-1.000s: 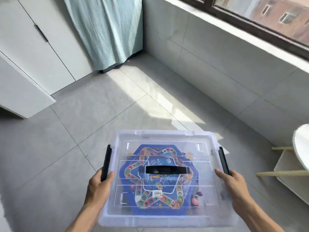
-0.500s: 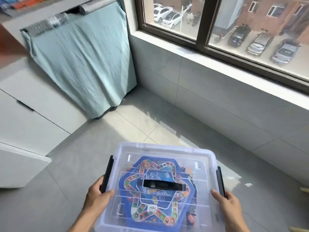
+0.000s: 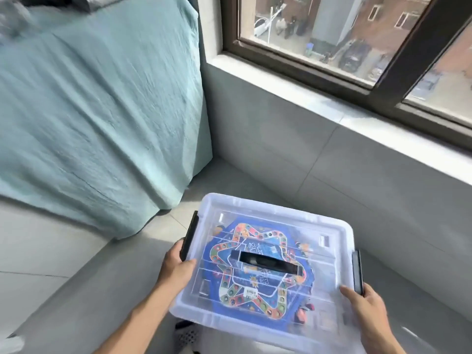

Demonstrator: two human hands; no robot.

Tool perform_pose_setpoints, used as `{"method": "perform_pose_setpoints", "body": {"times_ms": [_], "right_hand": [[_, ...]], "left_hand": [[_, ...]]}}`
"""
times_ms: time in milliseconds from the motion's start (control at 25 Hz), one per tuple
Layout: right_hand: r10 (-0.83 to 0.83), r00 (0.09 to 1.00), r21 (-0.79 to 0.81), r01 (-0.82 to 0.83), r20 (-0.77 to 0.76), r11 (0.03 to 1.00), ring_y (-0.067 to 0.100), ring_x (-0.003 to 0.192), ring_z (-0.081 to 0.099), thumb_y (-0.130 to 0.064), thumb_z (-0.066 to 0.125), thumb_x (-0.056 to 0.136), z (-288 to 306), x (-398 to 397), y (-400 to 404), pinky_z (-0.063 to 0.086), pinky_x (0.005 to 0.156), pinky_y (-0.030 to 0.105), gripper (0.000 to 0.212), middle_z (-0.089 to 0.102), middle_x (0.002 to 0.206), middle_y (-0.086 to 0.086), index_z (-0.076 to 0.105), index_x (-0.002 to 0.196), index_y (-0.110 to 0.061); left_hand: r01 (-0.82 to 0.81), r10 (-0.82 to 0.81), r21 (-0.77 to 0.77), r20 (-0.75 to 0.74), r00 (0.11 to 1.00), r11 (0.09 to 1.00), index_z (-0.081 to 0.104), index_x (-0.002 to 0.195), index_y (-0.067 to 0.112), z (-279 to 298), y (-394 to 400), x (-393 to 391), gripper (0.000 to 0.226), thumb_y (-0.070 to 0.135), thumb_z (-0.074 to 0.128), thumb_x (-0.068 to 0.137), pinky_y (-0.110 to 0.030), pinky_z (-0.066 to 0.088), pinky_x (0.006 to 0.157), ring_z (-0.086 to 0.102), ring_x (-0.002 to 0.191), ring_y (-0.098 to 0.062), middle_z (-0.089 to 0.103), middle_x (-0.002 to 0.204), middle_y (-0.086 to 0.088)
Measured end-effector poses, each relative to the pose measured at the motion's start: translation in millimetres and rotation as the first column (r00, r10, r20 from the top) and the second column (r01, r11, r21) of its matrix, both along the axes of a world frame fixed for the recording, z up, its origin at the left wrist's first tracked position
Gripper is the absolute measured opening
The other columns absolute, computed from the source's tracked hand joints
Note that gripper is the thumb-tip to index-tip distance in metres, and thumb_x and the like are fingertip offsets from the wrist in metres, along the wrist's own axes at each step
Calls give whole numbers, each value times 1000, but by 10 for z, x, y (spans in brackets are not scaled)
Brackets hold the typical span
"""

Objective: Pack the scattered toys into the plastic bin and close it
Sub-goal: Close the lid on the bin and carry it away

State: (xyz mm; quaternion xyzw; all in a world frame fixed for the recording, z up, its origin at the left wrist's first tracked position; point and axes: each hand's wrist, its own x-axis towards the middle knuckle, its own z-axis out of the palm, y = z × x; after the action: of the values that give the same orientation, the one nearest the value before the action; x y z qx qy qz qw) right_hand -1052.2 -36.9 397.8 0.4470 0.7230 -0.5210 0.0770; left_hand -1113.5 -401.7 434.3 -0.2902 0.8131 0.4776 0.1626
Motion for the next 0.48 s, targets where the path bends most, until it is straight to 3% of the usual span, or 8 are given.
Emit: {"method": "perform_pose_setpoints", "body": {"times_ms": [120,200,280,360,480], "right_hand": [[-7,1000,-58,6,-17,998,28,64,57,-11,72,84,-788,-607,-236,48,58,41,8,65,81,22,65,88,-7],[-18,999,-77,16,-30,997,26,63,55,-9,69,85,-1484,-900,-403,45,56,36,10,62,76,17,65,91,-4],[-40,998,-108,34,-55,994,24,61,52,-8,67,86,-1723,-1081,-491,42,55,32,8,60,74,14,64,91,-3],[-38,997,-101,31,-66,994,23,61,51,-10,66,88,-2353,-1204,-525,38,52,30,7,61,75,13,63,91,-3],[1,998,-85,-7,-69,996,22,55,43,-15,68,88,-2882,-1475,-521,32,50,27,25,50,65,12,53,81,3]], "left_hand": [[41,-42,-23,-30,999,999,53,116,34,-890,-224,-778,48,-3,52,86,-24,44,78,60,94,-19,65,103,7],[74,-77,-74,-36,996,994,49,113,36,-1654,-330,-1226,45,-1,53,87,-21,43,71,58,88,-17,60,97,9],[100,-107,-89,-75,991,991,60,116,26,-1974,-432,-1580,42,0,57,84,-16,45,63,61,84,-16,67,94,8],[151,-160,-95,-87,983,984,61,125,25,-2762,-469,-1962,49,3,63,81,-17,49,72,65,90,-15,71,106,5],[176,-187,-94,-117,975,980,53,136,23,-3337,-565,-2485,61,8,68,80,-29,51,93,65,103,-19,66,123,0]]}}
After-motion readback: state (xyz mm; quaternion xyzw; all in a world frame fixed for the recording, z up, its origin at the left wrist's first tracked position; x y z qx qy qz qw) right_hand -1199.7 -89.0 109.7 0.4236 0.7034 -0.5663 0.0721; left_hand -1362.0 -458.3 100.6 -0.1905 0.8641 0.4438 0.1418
